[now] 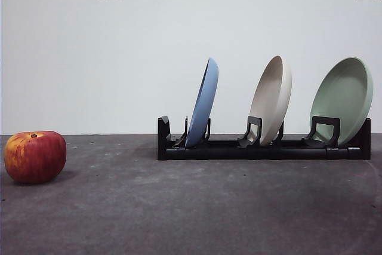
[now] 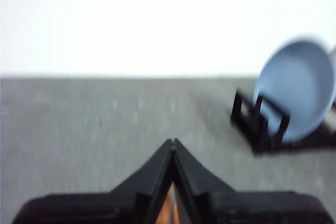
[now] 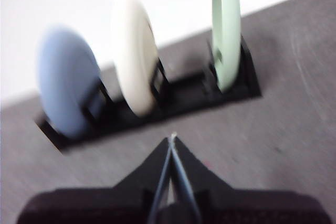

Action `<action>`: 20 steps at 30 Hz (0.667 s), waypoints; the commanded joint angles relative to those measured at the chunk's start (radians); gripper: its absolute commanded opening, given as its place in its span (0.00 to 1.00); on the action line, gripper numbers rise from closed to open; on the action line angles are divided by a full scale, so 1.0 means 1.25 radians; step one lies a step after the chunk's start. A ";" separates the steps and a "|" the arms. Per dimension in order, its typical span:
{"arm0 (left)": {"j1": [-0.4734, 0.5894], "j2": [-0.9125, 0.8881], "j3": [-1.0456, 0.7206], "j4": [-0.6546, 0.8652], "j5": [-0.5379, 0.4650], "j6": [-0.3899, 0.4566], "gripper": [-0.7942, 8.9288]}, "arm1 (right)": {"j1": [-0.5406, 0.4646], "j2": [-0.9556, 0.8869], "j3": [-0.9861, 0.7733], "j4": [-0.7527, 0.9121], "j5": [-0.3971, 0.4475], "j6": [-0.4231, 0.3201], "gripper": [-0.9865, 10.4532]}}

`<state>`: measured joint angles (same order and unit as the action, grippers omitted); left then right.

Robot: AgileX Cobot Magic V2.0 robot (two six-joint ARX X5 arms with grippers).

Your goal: Take the blue plate from the plate rack,put the plate on the table,take the apple from the table,put the apple in the plate

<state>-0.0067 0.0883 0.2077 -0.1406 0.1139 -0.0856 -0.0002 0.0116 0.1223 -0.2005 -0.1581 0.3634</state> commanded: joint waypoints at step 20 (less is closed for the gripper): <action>0.000 0.374 0.452 -0.276 0.060 -0.088 0.08 | 0.000 0.381 0.616 -0.528 -0.099 -0.042 0.09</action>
<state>-0.0067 0.5491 0.7574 -0.4709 0.1738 -0.1715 -0.0002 0.4759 0.8764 -0.8288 -0.2783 0.3359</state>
